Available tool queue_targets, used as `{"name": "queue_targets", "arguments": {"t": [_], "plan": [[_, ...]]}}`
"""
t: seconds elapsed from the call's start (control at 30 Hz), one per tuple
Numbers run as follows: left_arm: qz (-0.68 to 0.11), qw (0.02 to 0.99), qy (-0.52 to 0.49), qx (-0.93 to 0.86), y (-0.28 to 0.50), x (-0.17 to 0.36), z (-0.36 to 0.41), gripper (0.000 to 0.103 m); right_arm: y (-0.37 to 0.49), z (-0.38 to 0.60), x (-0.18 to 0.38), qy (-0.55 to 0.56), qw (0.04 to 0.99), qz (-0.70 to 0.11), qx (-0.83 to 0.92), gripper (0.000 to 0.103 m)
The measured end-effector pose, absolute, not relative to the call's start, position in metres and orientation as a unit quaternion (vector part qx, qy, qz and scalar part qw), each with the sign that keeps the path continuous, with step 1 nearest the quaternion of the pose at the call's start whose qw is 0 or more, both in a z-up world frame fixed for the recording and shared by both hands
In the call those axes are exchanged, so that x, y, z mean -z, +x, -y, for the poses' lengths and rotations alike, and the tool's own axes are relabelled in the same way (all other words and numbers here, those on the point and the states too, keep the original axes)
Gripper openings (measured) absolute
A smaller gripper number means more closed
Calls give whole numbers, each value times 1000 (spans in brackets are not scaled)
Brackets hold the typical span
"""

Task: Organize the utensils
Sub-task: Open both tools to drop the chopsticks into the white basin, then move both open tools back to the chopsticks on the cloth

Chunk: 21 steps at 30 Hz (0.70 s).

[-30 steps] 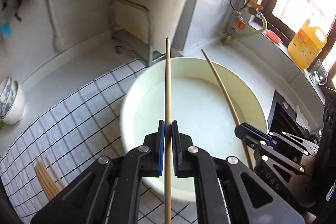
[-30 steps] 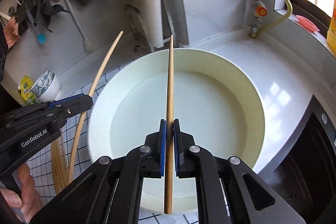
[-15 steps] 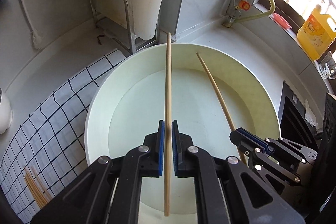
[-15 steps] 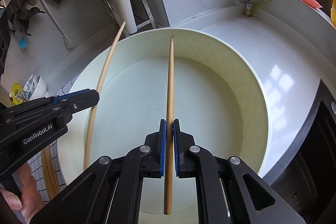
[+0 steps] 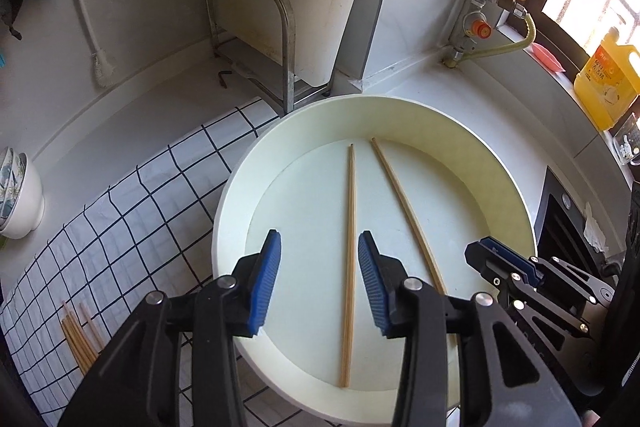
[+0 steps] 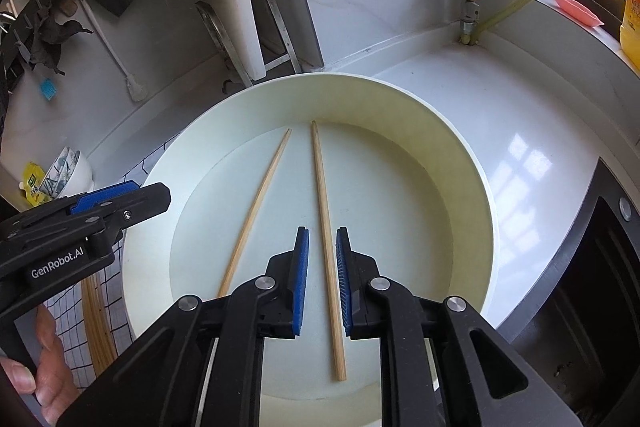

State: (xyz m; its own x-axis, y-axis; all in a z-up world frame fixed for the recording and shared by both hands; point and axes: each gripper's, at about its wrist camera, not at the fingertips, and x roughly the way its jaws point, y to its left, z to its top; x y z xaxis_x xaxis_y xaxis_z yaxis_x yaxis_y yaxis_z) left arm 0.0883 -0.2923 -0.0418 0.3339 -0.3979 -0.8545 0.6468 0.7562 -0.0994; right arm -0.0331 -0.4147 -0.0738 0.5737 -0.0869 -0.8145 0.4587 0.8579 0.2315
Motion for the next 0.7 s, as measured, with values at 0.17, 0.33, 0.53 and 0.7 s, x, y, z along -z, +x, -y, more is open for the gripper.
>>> {"name": "queue_targets", "arguments": {"t": [0.17,0.33,0.53,0.7], "plan": [[-478,811,117,316,80,33,271,40,-39,405,65,213,862,-430,160,13],[-476,816,112,310,71,24,247,47,-45,389,55,199,866,-432,153,13],[-470,826,98,295,63,12,204,50,-49,359,40,178,874,-431,139,17],[-466,837,82,275,60,6,164,54,-48,329,29,158,881,-431,116,24]]}}
